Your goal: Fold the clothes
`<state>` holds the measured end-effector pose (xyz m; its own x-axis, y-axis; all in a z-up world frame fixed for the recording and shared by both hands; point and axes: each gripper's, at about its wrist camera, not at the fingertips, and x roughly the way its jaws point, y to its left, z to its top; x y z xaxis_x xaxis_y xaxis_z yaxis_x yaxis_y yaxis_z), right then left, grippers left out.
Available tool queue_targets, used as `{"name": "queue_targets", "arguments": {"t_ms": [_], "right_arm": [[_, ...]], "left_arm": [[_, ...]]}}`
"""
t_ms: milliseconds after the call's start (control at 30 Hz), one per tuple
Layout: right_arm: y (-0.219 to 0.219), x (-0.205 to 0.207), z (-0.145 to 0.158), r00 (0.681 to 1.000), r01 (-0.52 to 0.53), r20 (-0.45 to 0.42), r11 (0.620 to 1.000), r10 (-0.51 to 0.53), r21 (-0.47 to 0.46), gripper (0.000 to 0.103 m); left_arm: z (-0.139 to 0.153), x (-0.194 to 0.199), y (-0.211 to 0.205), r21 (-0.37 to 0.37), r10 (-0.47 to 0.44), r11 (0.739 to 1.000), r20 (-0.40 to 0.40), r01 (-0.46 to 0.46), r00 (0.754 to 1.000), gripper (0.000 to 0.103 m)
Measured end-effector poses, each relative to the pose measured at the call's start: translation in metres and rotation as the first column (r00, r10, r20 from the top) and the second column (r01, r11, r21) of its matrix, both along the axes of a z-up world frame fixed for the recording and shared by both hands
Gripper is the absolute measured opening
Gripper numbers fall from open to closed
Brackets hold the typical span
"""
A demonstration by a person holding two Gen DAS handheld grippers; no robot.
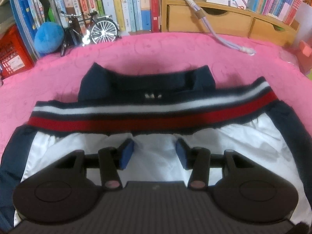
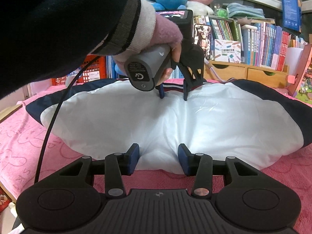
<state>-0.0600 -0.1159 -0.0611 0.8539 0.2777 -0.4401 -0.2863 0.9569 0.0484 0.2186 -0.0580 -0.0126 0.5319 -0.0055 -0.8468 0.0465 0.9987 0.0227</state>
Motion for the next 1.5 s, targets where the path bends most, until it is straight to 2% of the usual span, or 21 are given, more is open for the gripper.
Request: {"name": "queue_targets", "arguments": {"t_ms": [67, 133, 200, 300, 433, 600, 733, 867, 1033, 1267, 1367, 1500], "right_arm": [[-0.001, 0.000, 0.000, 1.000, -0.005, -0.001, 1.000, 0.005, 0.002, 0.044], [-0.001, 0.000, 0.000, 1.000, -0.006, 0.000, 1.000, 0.006, 0.003, 0.044], [0.000, -0.001, -0.001, 1.000, -0.006, 0.000, 1.000, 0.006, 0.003, 0.045], [0.001, -0.002, -0.001, 1.000, -0.006, 0.000, 1.000, 0.006, 0.004, 0.045], [0.002, -0.002, 0.000, 1.000, -0.008, 0.002, 1.000, 0.008, 0.005, 0.045], [0.003, -0.002, 0.000, 1.000, -0.007, 0.002, 1.000, 0.007, 0.006, 0.045], [0.003, -0.002, 0.000, 1.000, -0.004, 0.003, 1.000, 0.004, 0.005, 0.045], [0.003, -0.002, 0.000, 1.000, -0.003, 0.005, 1.000, 0.003, 0.003, 0.045], [0.004, -0.002, 0.000, 1.000, -0.001, 0.009, 1.000, 0.001, 0.000, 0.045], [0.004, -0.003, 0.000, 1.000, 0.002, 0.017, 1.000, -0.001, -0.005, 0.045], [0.004, -0.002, -0.001, 1.000, 0.000, 0.021, 1.000, 0.001, -0.008, 0.045], [0.004, -0.005, -0.003, 1.000, -0.003, 0.021, 1.000, 0.003, -0.005, 0.045]], "left_arm": [[0.007, -0.008, 0.003, 0.001, -0.013, 1.000, 0.021, 0.013, 1.000, 0.045], [0.016, -0.019, 0.007, -0.034, -0.031, 0.999, 0.022, 0.031, 0.999, 0.045], [0.027, -0.037, 0.013, -0.079, -0.084, 0.993, 0.021, 0.085, 0.996, 0.045], [0.040, -0.071, 0.005, -0.067, -0.180, 0.981, 0.021, 0.181, 0.983, 0.045], [0.036, -0.110, -0.001, -0.038, -0.259, 0.965, -0.037, 0.258, 0.965, 0.045], [0.020, -0.136, 0.001, -0.054, -0.288, 0.957, -0.131, 0.284, 0.949, 0.045], [0.008, -0.131, 0.005, -0.042, -0.266, 0.964, -0.146, 0.263, 0.953, 0.047], [0.006, -0.119, 0.002, -0.021, -0.255, 0.967, -0.122, 0.254, 0.959, 0.048], [0.002, -0.091, 0.004, -0.005, -0.220, 0.976, -0.056, 0.220, 0.974, 0.047], [-0.006, -0.020, 0.009, 0.002, -0.082, 0.997, 0.060, 0.082, 0.995, 0.048], [-0.004, -0.005, 0.005, -0.001, -0.054, 0.999, 0.048, 0.055, 0.997, 0.050], [-0.001, -0.012, 0.010, -0.022, -0.061, 0.998, 0.047, 0.062, 0.997, 0.048]]}}
